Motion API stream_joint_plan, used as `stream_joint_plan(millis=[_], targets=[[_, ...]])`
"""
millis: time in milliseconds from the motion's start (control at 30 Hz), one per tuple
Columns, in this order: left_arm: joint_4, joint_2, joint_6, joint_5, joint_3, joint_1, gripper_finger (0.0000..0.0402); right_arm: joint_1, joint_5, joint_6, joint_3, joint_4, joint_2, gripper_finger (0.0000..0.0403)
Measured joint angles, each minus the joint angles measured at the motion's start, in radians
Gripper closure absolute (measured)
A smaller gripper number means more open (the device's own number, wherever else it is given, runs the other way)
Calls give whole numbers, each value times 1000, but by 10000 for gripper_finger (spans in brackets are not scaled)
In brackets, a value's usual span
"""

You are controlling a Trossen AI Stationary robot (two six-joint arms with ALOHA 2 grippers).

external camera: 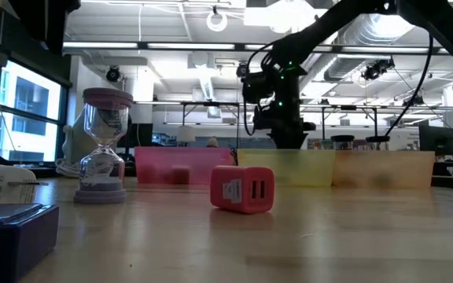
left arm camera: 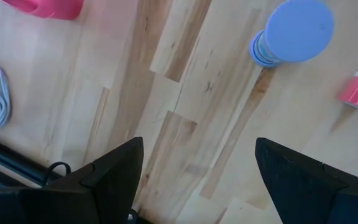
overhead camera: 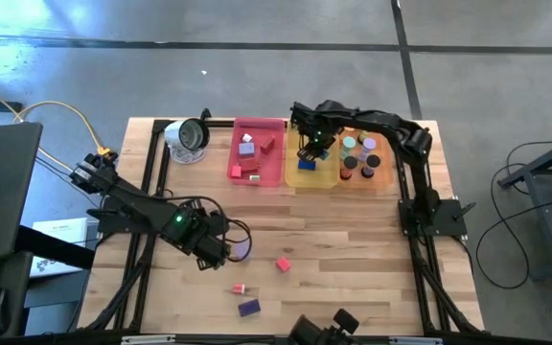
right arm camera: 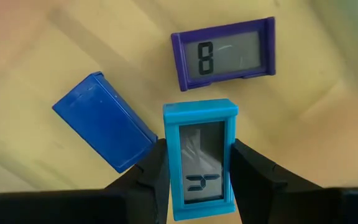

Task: Pick & Place Office items
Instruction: Put the light blue digital clock into the yellow bin, then put the pink white charger adapter into the red bin

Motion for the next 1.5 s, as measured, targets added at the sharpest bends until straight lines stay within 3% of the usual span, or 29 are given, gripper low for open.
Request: stream_joint_plan(millis=[200, 467, 667, 900, 1100, 1500], targets=[[-2, 0, -2, -1, 0, 5, 101, 0, 0, -25, -1, -8, 15, 285], [16, -1, -6, -1, 0, 5, 101, 1, -1, -26, -1, -23, 15, 235], [25, -1, -21, -1, 0, 3, 101, 12, 5, -60, -1, -23, 15, 227], [40, -1, -21, 0, 0, 3, 101, 40, 150, -94, 6, -18, 4, 226], [59, -1, -10, 1, 0, 3, 101, 86, 201, -156, 32, -19, -78, 225], [78, -1, 21, 26, 0, -12, 101, 232, 121, -47, 36, -45, -278, 224]])
